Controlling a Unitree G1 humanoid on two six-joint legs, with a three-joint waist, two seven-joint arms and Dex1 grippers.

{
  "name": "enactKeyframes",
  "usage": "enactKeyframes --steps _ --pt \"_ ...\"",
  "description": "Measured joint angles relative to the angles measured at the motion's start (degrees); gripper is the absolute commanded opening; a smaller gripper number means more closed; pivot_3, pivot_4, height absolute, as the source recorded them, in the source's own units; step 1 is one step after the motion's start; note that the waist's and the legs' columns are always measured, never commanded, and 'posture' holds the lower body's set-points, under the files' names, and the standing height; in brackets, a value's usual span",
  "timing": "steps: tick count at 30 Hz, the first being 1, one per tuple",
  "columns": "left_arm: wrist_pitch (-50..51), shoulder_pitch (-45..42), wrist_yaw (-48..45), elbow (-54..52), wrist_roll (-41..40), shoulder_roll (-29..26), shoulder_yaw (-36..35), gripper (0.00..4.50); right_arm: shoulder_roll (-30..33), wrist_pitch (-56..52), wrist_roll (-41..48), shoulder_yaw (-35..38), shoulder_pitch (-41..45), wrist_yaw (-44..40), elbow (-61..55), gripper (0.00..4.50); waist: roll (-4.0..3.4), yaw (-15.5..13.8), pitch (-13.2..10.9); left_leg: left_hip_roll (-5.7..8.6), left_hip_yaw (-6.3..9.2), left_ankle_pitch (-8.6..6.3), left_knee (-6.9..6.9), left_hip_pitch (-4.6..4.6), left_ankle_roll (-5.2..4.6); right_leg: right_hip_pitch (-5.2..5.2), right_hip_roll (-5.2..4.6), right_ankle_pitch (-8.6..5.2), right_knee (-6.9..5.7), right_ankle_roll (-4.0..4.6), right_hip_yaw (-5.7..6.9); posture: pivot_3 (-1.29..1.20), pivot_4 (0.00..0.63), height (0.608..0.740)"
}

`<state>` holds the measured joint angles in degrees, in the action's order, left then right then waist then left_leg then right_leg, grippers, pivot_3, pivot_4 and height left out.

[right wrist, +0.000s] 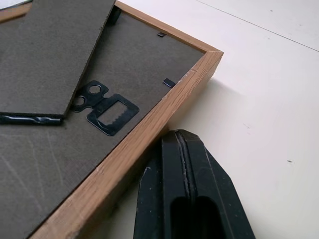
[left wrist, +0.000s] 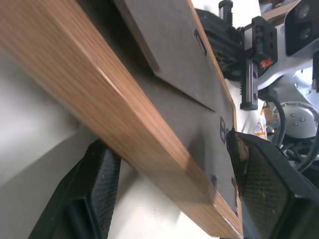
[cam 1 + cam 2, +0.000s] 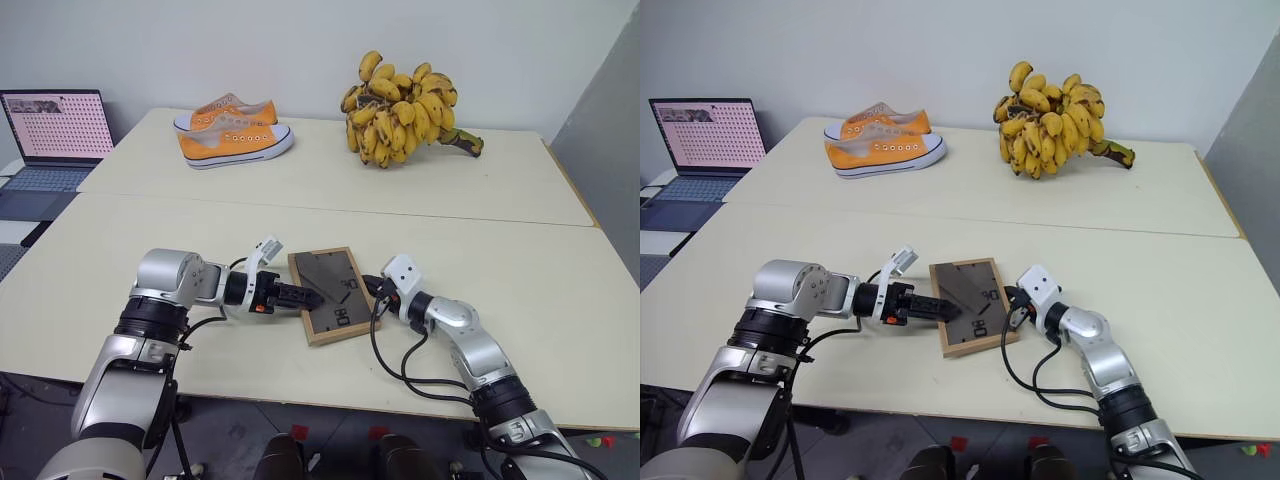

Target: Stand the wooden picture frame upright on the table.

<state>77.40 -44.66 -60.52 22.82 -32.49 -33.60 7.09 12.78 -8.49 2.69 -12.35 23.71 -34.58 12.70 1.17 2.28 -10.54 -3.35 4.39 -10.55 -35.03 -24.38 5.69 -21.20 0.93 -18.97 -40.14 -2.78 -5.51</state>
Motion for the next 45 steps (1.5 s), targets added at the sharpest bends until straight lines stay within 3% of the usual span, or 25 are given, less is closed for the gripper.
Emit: enactKeyframes --steps 5,11,22,27,30,38,43,45 --pt "2.0 0.7 1.4 -1.3 -0.7 0.0 -1.3 3.44 1.5 0.6 -1.2 -0.2 -0.1 -0.3 -0.5 0.0 0.0 0.0 0.0 0.0 0.0 0.0 0.0 -0.01 0.0 -0.01 0.0 0.0 0.0 0.0 -0.02 0.0 0.15 0.74" --pt "9.5 5.9 3.8 -10.0 -3.7 -5.4 -5.2 3.44 7.9 1.1 -1.1 2.4 -1.1 -1.7 -1.2 0.0 0.0 0.5 0.0 -0.03 0.0 0.0 0.04 0.0 0.0 -0.03 0.01 -0.01 -0.01 0.01 0.0 0.0 0.15 0.74" --pt "14.8 6.8 16.8 -12.9 -5.3 5.8 -15.8 3.44 5.5 1.5 -1.0 2.8 -1.8 -1.5 -1.2 0.0 0.0 0.6 0.0 -0.03 0.0 0.0 0.0 0.01 0.0 -0.01 0.0 0.0 -0.04 0.01 -0.01 0.0 0.15 0.74" --pt "14.8 9.1 25.8 -14.4 -11.1 6.4 -21.6 3.44 5.8 1.3 -1.2 2.1 -1.2 -1.9 -1.2 0.0 0.0 1.0 0.0 -0.05 0.0 0.0 0.01 0.02 0.0 -0.02 0.0 0.0 -0.05 0.01 -0.02 0.0 0.15 0.74" --pt "14.6 12.9 35.9 -15.9 -19.6 5.4 -26.6 3.44 7.2 1.3 -1.2 2.2 -1.3 -2.7 -1.4 0.0 0.0 1.0 0.0 -0.05 0.0 0.0 0.01 0.02 0.01 -0.01 -0.02 0.0 -0.04 0.01 -0.04 0.0 0.15 0.74" --pt "14.3 21.2 62.6 -18.0 -50.5 5.4 -29.5 3.44 9.2 1.6 -1.0 2.6 -3.0 -3.0 -2.9 0.0 0.02 0.7 0.0 -0.01 0.0 -0.01 -0.02 0.08 0.01 0.09 -0.11 0.0 -0.05 0.0 -0.04 0.0 0.15 0.74" --pt "1.3 27.2 83.8 -20.9 -76.2 2.4 -19.1 3.44 9.6 1.9 -1.3 2.5 -3.1 -2.9 -2.9 0.0 0.04 0.2 0.0 -0.01 0.0 -0.01 -0.02 0.09 0.01 0.1 -0.12 0.0 -0.04 0.0 -0.07 0.0 0.15 0.74" --pt "-1.6 27.7 86.9 -21.9 -78.9 2.4 -17.2 3.44 9.7 1.8 -1.4 2.5 -3.3 -2.8 -3.0 0.0 0.06 -0.1 0.1 0.01 0.0 -0.01 -0.03 0.16 0.01 0.14 -0.1 0.0 -0.04 0.0 -0.07 0.0 0.15 0.74"
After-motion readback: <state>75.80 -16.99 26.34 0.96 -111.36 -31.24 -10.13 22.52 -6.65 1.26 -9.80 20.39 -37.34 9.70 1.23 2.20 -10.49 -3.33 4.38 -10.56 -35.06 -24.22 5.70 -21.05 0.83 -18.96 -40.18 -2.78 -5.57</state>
